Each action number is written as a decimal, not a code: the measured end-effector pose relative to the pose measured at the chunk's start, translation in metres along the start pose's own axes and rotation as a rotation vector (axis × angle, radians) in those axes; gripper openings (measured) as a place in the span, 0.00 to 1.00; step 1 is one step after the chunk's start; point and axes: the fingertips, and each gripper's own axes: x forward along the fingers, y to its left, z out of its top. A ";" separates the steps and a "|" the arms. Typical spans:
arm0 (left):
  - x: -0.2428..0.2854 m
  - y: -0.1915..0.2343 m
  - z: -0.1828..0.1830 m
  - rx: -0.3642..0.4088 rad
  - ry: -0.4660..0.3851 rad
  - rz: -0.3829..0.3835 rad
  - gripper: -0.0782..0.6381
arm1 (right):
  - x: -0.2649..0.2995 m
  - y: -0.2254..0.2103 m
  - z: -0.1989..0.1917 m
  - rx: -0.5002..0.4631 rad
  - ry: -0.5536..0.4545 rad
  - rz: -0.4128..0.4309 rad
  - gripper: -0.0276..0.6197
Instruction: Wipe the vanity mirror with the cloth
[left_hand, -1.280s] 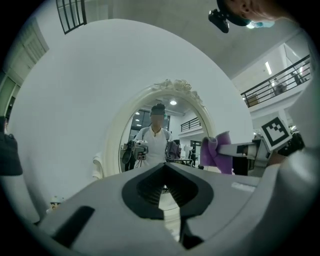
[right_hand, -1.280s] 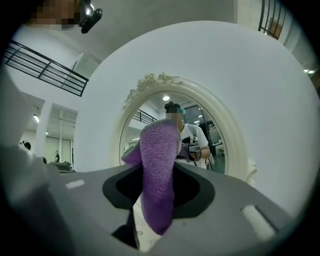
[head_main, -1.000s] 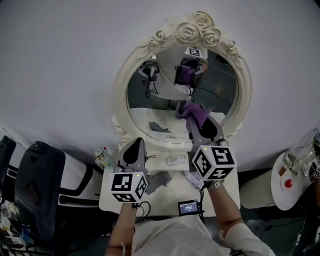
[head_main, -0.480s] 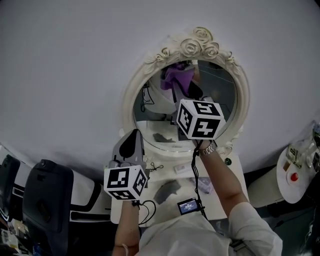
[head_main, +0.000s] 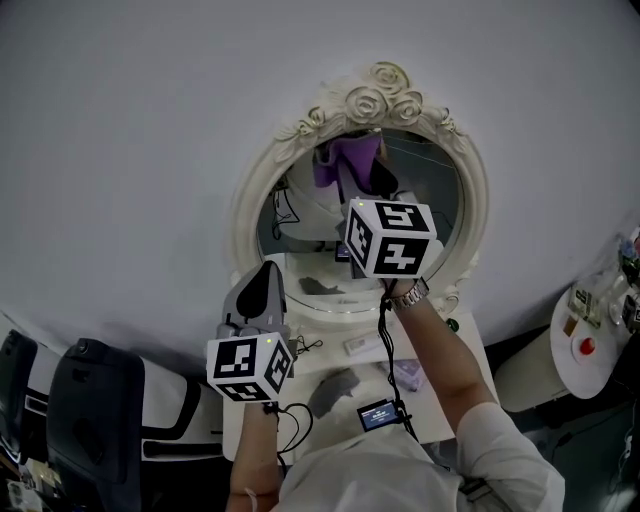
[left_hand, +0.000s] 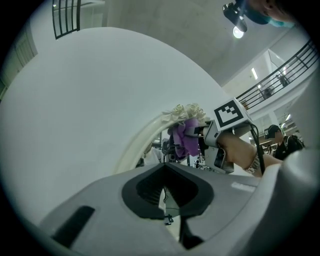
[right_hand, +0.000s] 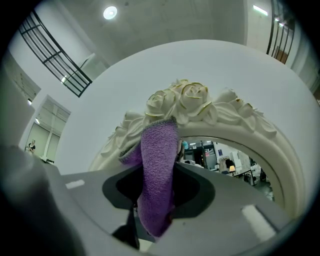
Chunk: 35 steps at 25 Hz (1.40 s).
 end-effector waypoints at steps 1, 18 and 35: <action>0.003 -0.004 -0.002 -0.001 0.003 -0.011 0.11 | -0.002 -0.007 0.001 0.003 -0.004 -0.008 0.28; 0.027 -0.058 -0.022 -0.034 0.029 -0.124 0.11 | -0.050 -0.138 -0.003 0.029 0.011 -0.229 0.29; -0.043 0.005 -0.015 0.004 0.036 0.079 0.11 | -0.026 0.015 -0.064 0.066 0.115 0.039 0.29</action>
